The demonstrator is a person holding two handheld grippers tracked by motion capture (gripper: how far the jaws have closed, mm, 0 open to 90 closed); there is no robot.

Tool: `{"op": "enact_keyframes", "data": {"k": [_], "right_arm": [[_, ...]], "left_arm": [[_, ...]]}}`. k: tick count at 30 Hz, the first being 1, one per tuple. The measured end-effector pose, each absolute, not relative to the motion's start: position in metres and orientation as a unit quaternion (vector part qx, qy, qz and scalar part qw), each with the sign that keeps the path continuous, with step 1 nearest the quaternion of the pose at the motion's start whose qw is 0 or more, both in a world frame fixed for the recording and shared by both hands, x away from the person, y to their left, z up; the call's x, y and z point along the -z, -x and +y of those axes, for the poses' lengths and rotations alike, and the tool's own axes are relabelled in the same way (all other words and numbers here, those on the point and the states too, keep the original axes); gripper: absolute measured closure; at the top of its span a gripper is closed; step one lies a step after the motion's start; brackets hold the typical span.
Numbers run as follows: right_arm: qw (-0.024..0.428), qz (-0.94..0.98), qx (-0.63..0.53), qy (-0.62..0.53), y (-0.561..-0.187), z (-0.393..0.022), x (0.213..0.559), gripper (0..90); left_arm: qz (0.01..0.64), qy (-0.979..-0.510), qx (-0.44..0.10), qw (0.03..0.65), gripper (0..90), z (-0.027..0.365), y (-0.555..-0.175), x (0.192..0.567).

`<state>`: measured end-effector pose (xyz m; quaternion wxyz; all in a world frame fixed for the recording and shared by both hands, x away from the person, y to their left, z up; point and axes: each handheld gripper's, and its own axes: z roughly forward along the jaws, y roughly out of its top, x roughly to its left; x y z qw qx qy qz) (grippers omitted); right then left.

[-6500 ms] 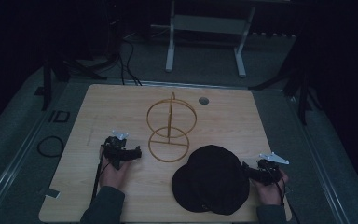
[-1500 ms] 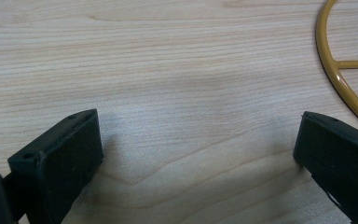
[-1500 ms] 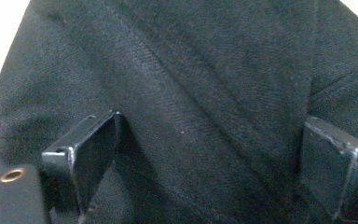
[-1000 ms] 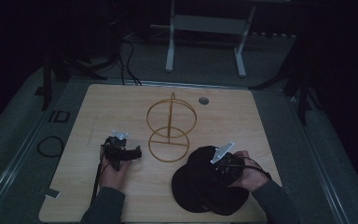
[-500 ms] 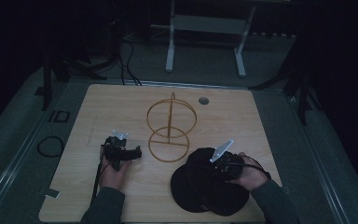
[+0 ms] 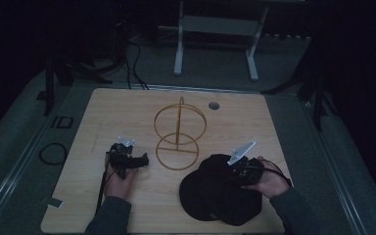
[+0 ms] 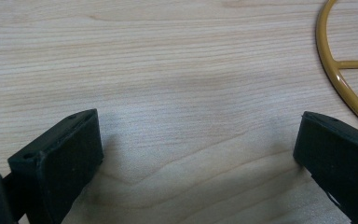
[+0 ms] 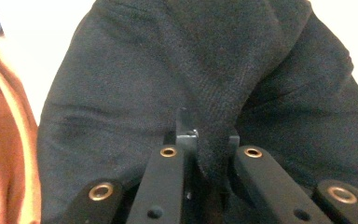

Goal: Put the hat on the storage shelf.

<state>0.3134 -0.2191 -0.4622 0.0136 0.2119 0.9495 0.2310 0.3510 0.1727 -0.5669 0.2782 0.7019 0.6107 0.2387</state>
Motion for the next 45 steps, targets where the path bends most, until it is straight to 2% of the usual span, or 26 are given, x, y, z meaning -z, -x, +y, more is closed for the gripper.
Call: {"op": "enact_keyframes", "data": {"k": [16,31,45], "right_arm": [[0.017,0.944,-0.246,-0.221,-0.318,-0.231,0.44,85.9],[0.021,0.927,-0.272,-0.257,-0.33,-0.26,0.419,86.0],[0.038,0.929,-0.243,-0.278,-0.346,-0.278,0.396,86.0]], "left_arm": [[0.61,-0.702,-0.239,0.278,0.7,0.173,-0.351,0.567],[0.61,-0.702,-0.239,0.278,0.7,0.173,-0.351,0.567],[0.61,-0.702,-0.239,0.278,0.7,0.173,-0.351,0.567]]}}
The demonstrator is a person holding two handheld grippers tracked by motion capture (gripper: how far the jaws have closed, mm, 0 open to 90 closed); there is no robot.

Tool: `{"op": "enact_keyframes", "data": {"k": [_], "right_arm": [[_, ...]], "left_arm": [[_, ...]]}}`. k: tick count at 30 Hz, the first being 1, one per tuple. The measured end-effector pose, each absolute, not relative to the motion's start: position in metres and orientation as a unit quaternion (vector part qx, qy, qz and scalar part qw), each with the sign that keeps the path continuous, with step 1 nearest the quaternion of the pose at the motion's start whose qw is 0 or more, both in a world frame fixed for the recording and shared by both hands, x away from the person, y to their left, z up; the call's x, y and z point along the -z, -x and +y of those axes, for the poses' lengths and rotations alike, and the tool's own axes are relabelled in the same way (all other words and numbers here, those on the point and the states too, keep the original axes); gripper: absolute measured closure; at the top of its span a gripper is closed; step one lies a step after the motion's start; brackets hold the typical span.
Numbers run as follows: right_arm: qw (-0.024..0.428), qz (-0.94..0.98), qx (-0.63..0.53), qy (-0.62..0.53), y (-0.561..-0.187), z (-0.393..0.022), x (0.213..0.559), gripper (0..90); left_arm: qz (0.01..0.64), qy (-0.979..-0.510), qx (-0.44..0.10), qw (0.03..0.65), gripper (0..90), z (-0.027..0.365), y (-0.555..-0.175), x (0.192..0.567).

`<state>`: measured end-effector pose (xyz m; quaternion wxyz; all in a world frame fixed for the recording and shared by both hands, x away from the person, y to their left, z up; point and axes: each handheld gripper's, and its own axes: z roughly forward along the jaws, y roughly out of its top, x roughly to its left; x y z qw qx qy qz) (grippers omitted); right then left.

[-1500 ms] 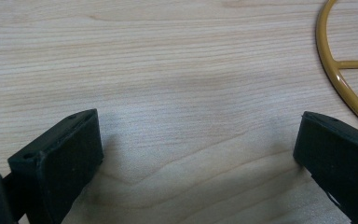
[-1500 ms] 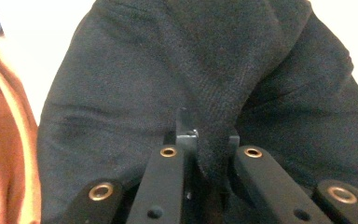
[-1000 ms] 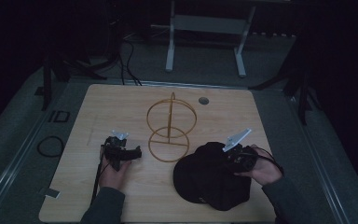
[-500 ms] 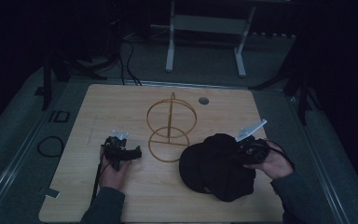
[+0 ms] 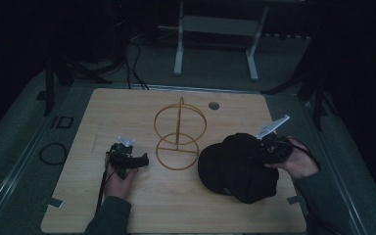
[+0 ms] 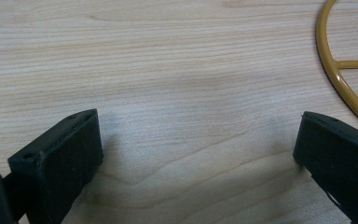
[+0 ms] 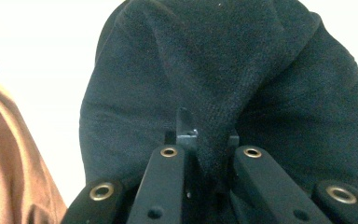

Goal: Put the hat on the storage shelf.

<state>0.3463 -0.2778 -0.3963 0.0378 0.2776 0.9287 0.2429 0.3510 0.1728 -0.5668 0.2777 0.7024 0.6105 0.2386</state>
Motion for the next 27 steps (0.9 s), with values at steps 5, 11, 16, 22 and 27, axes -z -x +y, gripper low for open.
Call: {"op": "enact_keyframes", "data": {"k": [5,11,16,22,27], "right_arm": [[0.041,0.934,-0.224,-0.275,-0.351,-0.282,0.39,86.0],[0.047,0.936,-0.215,-0.276,-0.355,-0.287,0.38,85.9],[0.058,0.939,-0.199,-0.276,-0.36,-0.29,0.369,85.9],[0.069,0.938,-0.193,-0.278,-0.362,-0.293,0.358,85.9],[0.077,0.934,-0.204,-0.284,-0.366,-0.3,0.348,85.9]], "left_arm": [[0.61,-0.703,-0.238,0.278,0.7,0.173,-0.351,0.567],[0.61,-0.702,-0.238,0.278,0.7,0.173,-0.351,0.567],[0.61,-0.703,-0.238,0.277,0.7,0.173,-0.351,0.567],[0.61,-0.703,-0.238,0.277,0.7,0.173,-0.351,0.567],[0.61,-0.703,-0.238,0.277,0.7,0.173,-0.351,0.567]]}}
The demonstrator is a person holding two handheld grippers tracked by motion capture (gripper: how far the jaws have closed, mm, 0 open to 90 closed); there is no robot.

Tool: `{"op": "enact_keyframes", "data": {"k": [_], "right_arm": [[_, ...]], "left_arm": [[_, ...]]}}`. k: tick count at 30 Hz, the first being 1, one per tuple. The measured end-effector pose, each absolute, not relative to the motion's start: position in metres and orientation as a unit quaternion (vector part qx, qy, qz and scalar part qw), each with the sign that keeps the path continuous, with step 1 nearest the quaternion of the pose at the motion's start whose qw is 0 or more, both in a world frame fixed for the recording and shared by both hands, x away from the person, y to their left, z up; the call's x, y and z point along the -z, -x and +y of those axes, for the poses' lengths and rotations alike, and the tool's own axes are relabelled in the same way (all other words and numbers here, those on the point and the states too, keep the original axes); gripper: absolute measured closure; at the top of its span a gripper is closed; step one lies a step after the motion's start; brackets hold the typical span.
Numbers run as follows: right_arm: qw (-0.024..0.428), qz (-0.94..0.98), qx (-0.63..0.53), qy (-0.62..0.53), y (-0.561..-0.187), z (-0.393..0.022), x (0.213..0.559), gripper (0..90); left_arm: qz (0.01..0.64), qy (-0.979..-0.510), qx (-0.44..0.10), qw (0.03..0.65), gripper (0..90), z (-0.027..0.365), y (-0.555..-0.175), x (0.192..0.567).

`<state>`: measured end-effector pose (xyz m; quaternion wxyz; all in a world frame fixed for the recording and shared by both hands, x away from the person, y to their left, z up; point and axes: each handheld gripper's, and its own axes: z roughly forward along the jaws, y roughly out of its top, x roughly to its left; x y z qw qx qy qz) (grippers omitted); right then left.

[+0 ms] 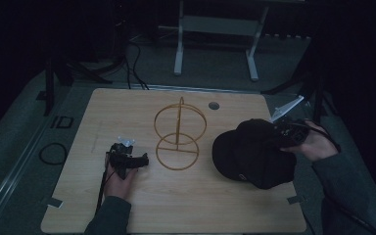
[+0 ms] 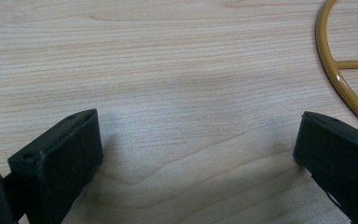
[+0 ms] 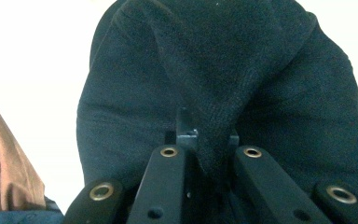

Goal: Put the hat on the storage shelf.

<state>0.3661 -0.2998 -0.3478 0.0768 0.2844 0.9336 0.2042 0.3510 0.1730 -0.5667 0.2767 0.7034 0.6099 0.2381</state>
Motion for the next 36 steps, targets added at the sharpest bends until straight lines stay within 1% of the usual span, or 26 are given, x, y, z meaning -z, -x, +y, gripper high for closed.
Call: {"op": "enact_keyframes", "data": {"k": [16,29,36], "right_arm": [[0.093,0.91,-0.267,-0.303,-0.372,-0.313,0.324,86.0],[0.102,0.862,-0.371,-0.329,-0.375,-0.334,0.309,86.0],[0.101,0.842,-0.41,-0.334,-0.375,-0.337,0.305,86.1]], "left_arm": [[0.61,-0.703,-0.238,0.276,0.7,0.173,-0.351,0.567],[0.61,-0.703,-0.238,0.276,0.7,0.173,-0.351,0.567],[0.61,-0.703,-0.238,0.276,0.7,0.173,-0.351,0.567]]}}
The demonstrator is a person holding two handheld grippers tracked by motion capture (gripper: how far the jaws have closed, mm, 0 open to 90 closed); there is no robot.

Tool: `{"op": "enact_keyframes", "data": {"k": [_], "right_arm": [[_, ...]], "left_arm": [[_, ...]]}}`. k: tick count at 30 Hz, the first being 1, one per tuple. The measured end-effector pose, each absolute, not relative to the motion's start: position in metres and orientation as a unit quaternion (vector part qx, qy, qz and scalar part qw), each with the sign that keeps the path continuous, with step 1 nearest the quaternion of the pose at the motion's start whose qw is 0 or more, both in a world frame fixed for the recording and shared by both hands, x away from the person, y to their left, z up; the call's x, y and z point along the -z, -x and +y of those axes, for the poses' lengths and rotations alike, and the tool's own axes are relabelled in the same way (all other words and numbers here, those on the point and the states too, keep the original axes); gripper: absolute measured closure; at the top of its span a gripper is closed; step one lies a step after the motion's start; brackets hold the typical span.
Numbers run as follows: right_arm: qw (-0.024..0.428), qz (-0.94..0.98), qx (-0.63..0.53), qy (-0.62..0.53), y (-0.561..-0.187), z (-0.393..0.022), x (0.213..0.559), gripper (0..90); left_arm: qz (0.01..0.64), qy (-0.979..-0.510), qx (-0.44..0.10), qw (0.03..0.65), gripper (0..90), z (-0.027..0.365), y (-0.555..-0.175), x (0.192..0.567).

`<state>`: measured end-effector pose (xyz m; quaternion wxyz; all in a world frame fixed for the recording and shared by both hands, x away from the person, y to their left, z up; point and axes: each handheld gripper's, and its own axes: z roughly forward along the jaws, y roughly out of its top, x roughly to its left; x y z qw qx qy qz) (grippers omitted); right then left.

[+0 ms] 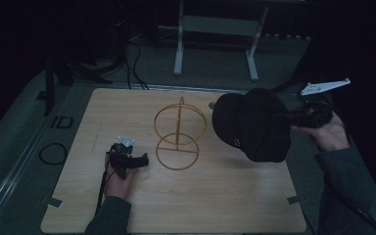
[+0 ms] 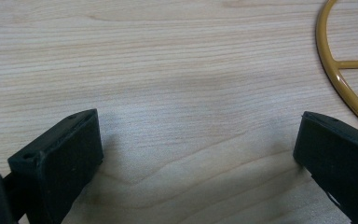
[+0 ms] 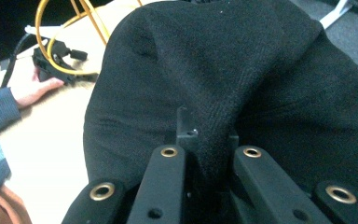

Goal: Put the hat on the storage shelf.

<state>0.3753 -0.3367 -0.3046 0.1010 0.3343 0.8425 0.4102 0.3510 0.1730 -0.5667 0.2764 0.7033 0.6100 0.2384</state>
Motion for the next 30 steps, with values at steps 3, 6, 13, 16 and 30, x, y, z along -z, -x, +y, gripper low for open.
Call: {"op": "enact_keyframes", "data": {"k": [3,6,13,16,30], "right_arm": [[0.1,0.839,-0.419,-0.332,-0.375,-0.334,0.302,86.1],[0.098,0.838,-0.425,-0.328,-0.376,-0.331,0.301,86.2],[0.095,0.84,-0.43,-0.317,-0.38,-0.322,0.295,86.2],[0.094,0.84,-0.433,-0.313,-0.382,-0.32,0.293,86.1],[0.09,0.849,-0.426,-0.3,-0.39,-0.302,0.276,86.1]], "left_arm": [[0.61,-0.703,-0.238,0.277,0.7,0.173,-0.351,0.567],[0.61,-0.703,-0.238,0.277,0.7,0.173,-0.351,0.567],[0.61,-0.703,-0.239,0.277,0.7,0.173,-0.351,0.567],[0.61,-0.703,-0.239,0.277,0.7,0.173,-0.351,0.567],[0.61,-0.703,-0.239,0.277,0.7,0.173,-0.351,0.567]]}}
